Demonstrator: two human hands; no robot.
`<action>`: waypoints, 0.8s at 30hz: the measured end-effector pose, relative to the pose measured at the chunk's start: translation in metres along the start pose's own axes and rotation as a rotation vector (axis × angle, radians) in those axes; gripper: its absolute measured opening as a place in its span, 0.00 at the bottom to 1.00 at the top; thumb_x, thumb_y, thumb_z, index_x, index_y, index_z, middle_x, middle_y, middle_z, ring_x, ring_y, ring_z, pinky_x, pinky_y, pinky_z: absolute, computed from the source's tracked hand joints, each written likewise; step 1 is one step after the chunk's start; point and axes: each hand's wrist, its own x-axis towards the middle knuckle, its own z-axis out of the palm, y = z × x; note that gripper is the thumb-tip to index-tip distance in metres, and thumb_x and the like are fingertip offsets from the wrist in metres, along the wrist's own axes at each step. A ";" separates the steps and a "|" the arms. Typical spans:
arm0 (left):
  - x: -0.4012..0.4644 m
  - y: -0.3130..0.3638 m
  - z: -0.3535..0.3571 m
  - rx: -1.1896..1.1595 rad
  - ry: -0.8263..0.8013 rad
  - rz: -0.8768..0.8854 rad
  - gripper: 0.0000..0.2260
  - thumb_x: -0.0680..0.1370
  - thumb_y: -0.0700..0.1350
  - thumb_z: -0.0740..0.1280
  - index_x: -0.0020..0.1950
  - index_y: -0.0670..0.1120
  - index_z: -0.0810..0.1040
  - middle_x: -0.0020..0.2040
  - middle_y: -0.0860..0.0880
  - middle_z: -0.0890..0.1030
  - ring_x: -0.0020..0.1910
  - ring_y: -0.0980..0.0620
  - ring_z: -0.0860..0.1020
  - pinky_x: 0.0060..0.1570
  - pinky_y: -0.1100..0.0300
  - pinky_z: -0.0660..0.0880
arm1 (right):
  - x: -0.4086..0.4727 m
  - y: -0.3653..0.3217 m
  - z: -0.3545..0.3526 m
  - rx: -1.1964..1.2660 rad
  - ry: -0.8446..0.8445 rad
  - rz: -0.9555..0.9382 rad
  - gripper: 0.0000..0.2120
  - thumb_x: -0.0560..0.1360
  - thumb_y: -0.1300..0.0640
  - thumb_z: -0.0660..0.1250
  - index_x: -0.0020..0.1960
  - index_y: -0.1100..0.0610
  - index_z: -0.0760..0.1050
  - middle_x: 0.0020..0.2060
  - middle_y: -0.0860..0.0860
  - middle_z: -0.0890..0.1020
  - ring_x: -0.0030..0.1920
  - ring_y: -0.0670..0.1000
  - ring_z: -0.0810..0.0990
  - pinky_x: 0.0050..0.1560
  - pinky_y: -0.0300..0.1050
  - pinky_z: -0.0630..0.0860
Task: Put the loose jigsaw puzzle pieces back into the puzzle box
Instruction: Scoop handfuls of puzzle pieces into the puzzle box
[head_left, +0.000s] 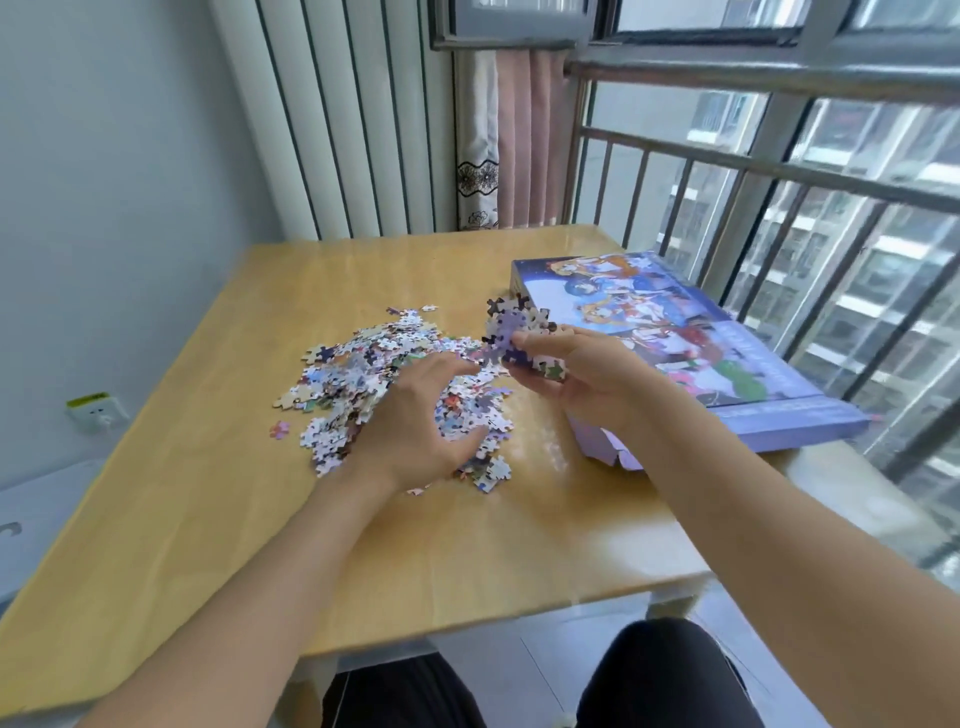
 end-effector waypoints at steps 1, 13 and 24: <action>0.005 0.009 0.010 0.000 -0.046 0.005 0.29 0.69 0.52 0.78 0.68 0.50 0.75 0.67 0.52 0.75 0.69 0.54 0.70 0.69 0.60 0.65 | -0.004 -0.007 -0.006 -0.003 0.012 -0.001 0.04 0.71 0.67 0.76 0.46 0.66 0.83 0.47 0.59 0.83 0.47 0.54 0.84 0.43 0.43 0.83; 0.060 0.068 0.096 -0.015 -0.051 0.164 0.15 0.66 0.38 0.73 0.52 0.49 0.86 0.45 0.59 0.79 0.46 0.56 0.75 0.42 0.75 0.64 | -0.065 -0.050 -0.052 0.049 0.012 -0.048 0.12 0.72 0.67 0.75 0.55 0.67 0.81 0.55 0.60 0.83 0.50 0.54 0.85 0.46 0.43 0.83; 0.088 0.080 0.077 -0.303 0.188 -0.342 0.26 0.79 0.43 0.68 0.24 0.48 0.61 0.16 0.55 0.62 0.23 0.55 0.60 0.20 0.65 0.55 | -0.090 -0.049 -0.058 0.067 -0.104 -0.093 0.15 0.74 0.67 0.74 0.60 0.66 0.79 0.56 0.60 0.85 0.56 0.56 0.85 0.46 0.44 0.83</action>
